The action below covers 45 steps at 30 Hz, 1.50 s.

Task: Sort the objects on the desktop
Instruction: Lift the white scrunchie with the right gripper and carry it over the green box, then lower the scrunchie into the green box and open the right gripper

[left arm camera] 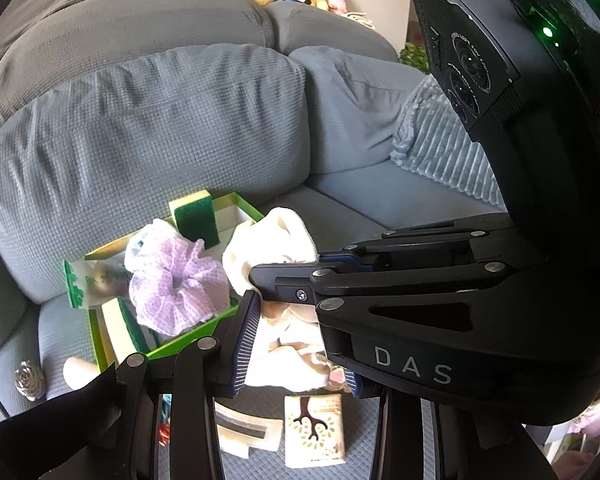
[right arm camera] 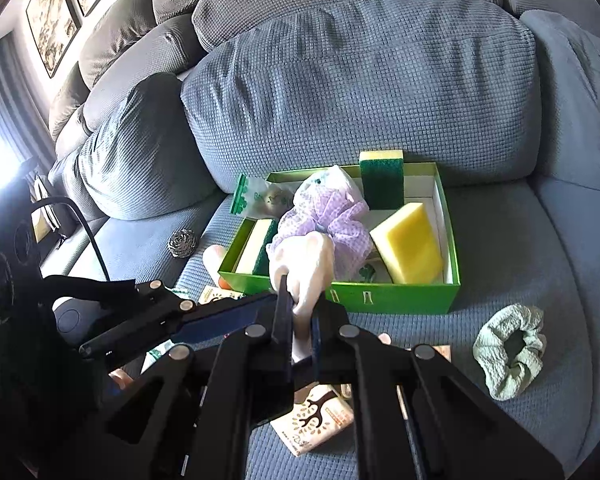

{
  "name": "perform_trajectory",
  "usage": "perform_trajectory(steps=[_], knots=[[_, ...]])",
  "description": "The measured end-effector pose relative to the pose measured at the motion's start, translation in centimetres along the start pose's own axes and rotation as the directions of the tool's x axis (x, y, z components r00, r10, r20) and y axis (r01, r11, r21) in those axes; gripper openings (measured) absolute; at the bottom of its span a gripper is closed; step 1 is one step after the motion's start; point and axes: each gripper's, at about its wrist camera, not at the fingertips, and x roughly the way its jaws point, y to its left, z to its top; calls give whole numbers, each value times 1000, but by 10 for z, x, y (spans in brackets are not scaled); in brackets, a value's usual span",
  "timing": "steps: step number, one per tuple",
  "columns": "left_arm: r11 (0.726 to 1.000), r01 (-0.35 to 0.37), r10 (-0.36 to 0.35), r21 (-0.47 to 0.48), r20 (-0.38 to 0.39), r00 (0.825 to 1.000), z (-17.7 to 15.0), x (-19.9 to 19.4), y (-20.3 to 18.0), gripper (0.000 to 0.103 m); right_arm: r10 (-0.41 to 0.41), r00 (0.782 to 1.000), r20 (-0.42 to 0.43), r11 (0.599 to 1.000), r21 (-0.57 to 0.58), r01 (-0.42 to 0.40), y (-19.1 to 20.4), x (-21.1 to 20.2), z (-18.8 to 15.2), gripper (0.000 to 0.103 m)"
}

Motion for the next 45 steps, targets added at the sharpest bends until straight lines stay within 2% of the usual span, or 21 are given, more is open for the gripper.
perform_trajectory(steps=[12, 22, 33, 41, 44, 45], knots=[[1000, -5, 5, -26, 0, 1000, 34, 16, 39, 37, 5, 1000, 6, 1000, -5, -5, -12, 27, 43, 7], [997, 4, -5, -76, -11, 1000, 60, 49, 71, 37, -3, 1000, -11, 1000, 10, 3, -32, 61, 78, 7], [991, -21, 11, -132, -77, 997, 64, 92, 99, 37, -5, 998, -59, 998, 57, 8, -55, 107, 90, 7], [988, -22, 7, -153, -97, 995, 65, 110, 110, 37, -22, 997, -74, 998, 65, 26, -65, 125, 94, 7], [987, -25, 8, -157, -105, 994, 65, 114, 112, 37, -33, 997, -76, 997, 70, 38, -68, 131, 96, 11], [987, -30, 13, -159, -110, 994, 66, 115, 113, 40, -44, 996, -75, 996, 74, 49, -70, 132, 96, 12]])
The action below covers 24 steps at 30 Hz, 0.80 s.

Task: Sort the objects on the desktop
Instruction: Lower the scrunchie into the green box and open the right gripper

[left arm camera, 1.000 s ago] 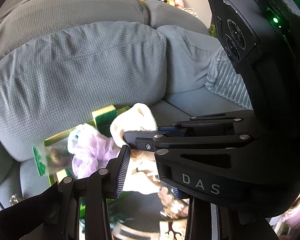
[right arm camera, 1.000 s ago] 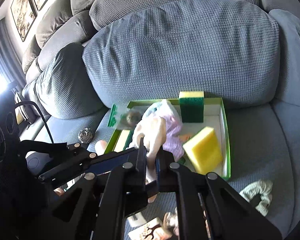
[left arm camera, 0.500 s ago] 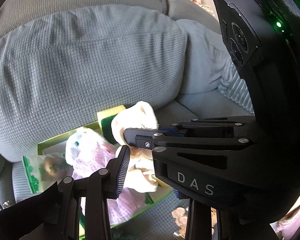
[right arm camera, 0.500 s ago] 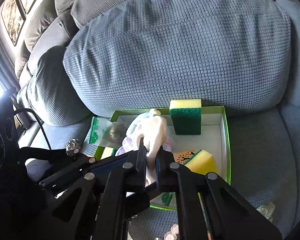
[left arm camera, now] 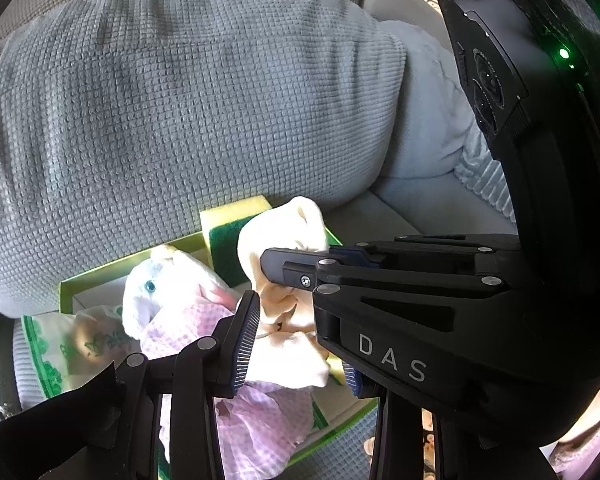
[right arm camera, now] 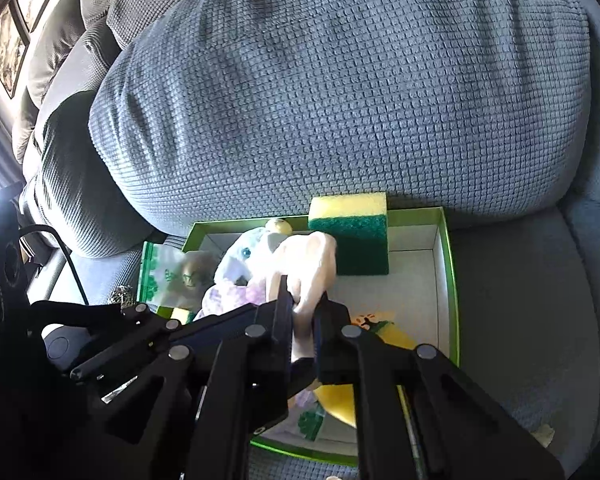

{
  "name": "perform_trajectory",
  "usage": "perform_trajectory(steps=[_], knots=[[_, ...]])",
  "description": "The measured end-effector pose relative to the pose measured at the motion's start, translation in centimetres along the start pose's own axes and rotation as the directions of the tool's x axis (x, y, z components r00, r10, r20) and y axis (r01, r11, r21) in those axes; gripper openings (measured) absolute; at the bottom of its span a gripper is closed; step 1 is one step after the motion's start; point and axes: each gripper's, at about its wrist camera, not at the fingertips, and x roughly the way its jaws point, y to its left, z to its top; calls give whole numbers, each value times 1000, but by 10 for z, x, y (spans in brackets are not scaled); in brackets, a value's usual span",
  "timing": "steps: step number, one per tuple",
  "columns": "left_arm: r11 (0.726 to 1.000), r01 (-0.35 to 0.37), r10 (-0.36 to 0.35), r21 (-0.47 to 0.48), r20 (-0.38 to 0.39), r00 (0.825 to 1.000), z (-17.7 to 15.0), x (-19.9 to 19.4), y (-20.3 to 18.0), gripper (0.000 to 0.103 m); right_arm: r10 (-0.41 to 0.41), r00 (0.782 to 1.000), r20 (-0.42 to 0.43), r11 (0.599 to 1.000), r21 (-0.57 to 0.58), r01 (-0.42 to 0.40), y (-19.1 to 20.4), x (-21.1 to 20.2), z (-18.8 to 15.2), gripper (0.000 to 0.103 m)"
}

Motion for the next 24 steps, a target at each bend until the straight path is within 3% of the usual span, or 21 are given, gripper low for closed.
perform_trajectory(steps=[1, 2, 3, 4, 9, 13, 24], knots=[[1000, -12, 12, -5, -7, 1000, 3, 3, 1, 48, -16, 1000, 0, 1000, 7, 16, -1, 1, 1, 19], [1000, -27, 26, -12, -17, 1000, 4, 5, 2, 75, -23, 1000, 0, 1000, 16, 23, -3, 2, 2, 37], [999, -38, 37, -17, -23, 999, 5, 6, 3, 93, -21, 1000, 6, 999, 29, 20, -4, 2, 2, 49], [999, -48, 47, -21, -18, 999, 4, 6, 3, 94, -27, 999, 17, 999, 31, 26, -5, 0, 2, 58], [998, -60, 60, -23, -6, 998, 2, 1, 3, 94, -53, 998, 17, 998, 16, 53, -5, -3, 2, 58], [996, -86, 85, -29, -20, 996, -3, -1, 2, 94, -43, 999, 0, 998, 38, 43, -8, -5, -2, 70], [993, -120, 120, -23, 10, 993, -16, -24, -7, 95, -53, 999, 0, 998, 45, 53, -10, -29, -22, 74]])
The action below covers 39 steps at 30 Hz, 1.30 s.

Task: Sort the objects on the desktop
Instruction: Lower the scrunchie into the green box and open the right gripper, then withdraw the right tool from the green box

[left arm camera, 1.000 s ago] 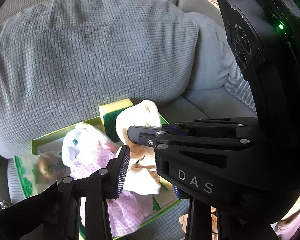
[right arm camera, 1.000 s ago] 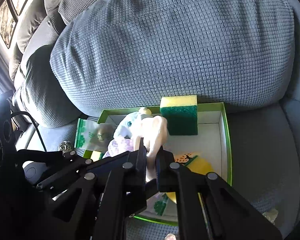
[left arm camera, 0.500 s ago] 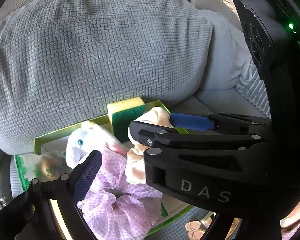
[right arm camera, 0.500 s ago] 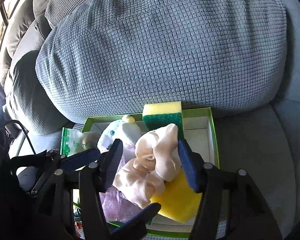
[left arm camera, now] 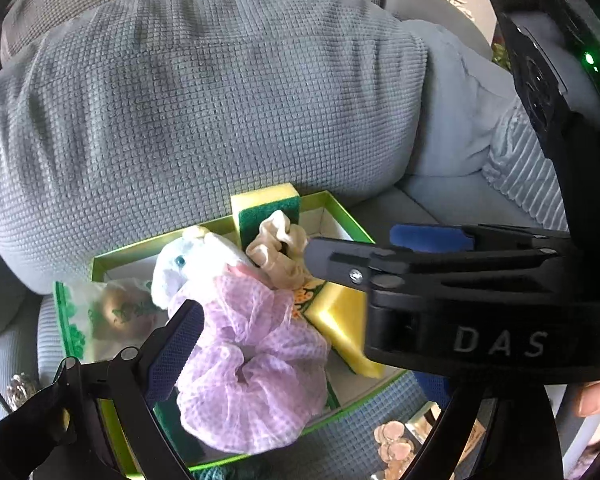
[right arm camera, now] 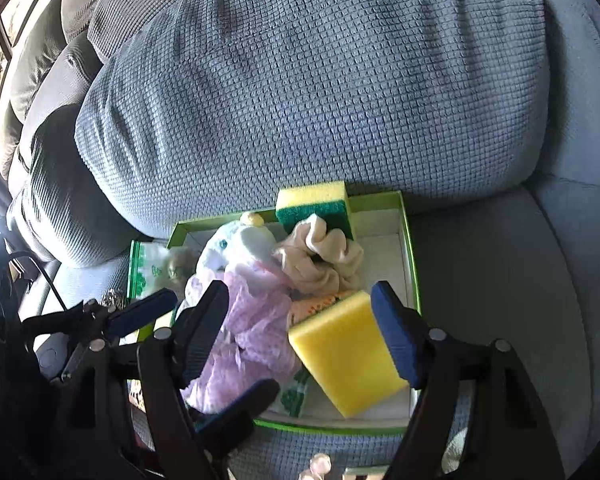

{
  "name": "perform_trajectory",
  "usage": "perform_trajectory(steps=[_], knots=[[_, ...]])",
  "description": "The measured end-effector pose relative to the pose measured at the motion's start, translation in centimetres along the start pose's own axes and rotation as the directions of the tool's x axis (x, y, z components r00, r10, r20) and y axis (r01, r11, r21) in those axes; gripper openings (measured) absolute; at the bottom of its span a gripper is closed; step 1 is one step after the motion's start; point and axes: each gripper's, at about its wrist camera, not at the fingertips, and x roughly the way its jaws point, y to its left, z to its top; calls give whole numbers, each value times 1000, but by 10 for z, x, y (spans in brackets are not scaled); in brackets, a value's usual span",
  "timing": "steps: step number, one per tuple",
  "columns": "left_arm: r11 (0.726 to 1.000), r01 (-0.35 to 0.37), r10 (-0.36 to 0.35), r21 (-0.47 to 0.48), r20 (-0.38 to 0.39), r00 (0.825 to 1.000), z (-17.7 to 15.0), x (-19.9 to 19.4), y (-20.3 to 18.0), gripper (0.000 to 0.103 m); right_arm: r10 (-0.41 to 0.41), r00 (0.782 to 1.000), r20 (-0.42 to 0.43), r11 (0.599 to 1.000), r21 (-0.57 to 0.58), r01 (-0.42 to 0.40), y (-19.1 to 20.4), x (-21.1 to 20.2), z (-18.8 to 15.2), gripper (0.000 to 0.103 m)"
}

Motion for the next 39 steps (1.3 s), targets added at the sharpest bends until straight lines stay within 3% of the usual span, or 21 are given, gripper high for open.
perform_trajectory(steps=[12, 22, 39], knots=[[997, -42, 44, 62, -31, 999, -32, -13, -16, 94, 5, 999, -44, 1000, -24, -6, 2, -31, -42, 78], [994, -16, 21, 105, -38, 999, -61, -35, -38, 94, 10, 997, -72, 999, -33, -13, 3, -52, -78, 85], [995, 5, 0, 105, -46, 999, -108, -65, -50, 94, 26, 993, -116, 999, -28, -30, 7, -74, -134, 86]])
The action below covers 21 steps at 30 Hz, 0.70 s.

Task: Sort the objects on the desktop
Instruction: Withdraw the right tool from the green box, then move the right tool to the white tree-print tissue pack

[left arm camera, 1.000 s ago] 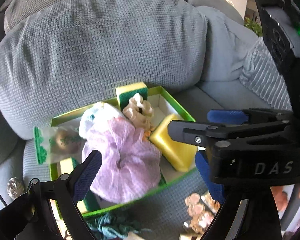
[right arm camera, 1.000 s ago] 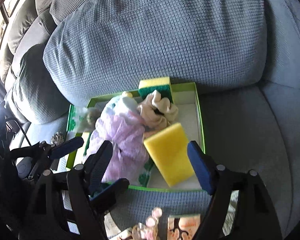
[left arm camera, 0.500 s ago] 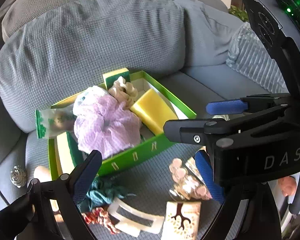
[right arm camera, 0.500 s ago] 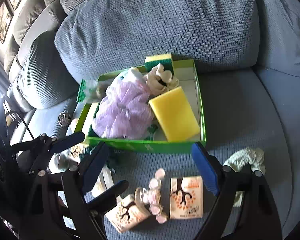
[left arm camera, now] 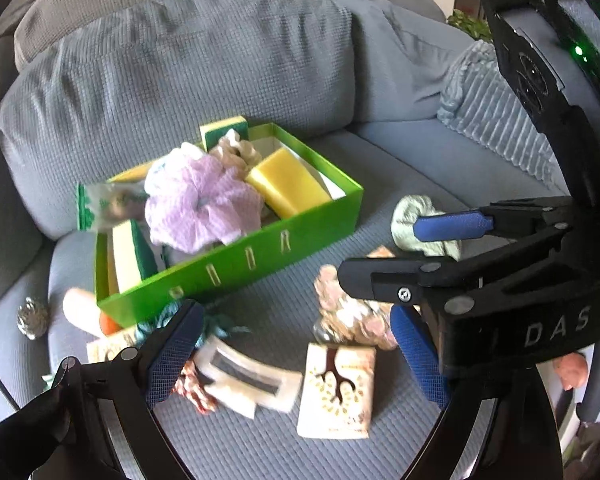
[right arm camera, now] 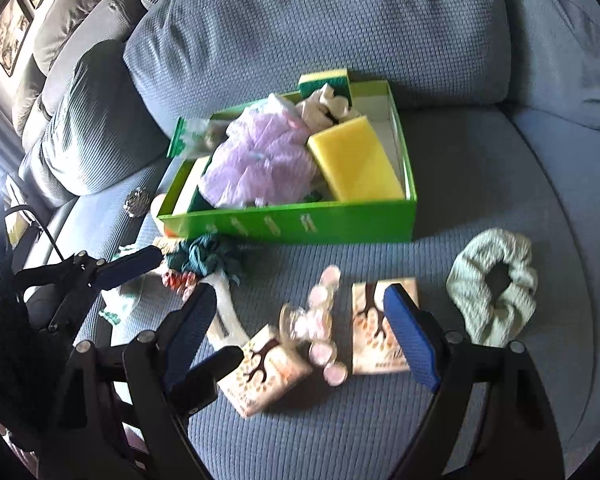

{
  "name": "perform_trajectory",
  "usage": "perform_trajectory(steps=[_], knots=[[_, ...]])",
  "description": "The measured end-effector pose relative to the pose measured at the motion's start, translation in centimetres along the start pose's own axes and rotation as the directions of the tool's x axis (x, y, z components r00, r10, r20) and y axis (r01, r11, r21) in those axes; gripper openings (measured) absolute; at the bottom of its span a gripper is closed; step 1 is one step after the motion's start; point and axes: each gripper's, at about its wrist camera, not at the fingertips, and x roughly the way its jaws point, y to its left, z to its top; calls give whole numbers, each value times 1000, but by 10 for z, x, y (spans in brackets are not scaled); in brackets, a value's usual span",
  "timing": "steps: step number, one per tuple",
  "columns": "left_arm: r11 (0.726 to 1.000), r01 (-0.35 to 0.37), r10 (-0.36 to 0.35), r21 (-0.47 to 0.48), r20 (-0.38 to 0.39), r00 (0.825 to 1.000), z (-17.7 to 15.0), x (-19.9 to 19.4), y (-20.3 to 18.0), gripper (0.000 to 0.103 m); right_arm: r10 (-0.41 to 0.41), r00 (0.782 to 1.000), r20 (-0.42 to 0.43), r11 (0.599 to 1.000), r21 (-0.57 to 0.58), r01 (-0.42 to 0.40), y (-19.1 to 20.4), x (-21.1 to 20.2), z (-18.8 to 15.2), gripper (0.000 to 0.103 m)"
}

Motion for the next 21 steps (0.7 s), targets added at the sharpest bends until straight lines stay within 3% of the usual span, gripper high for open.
perform_trajectory(steps=[8, 21], knots=[[999, 32, -32, -22, -18, 999, -32, -11, -5, 94, 12, 1000, -23, 1000, -5, -13, 6, -1, -23, 86], [999, 27, -27, -41, -15, 1000, -64, -30, -10, 94, 17, 998, -56, 1000, -20, -18, 18, 2, -54, 86]])
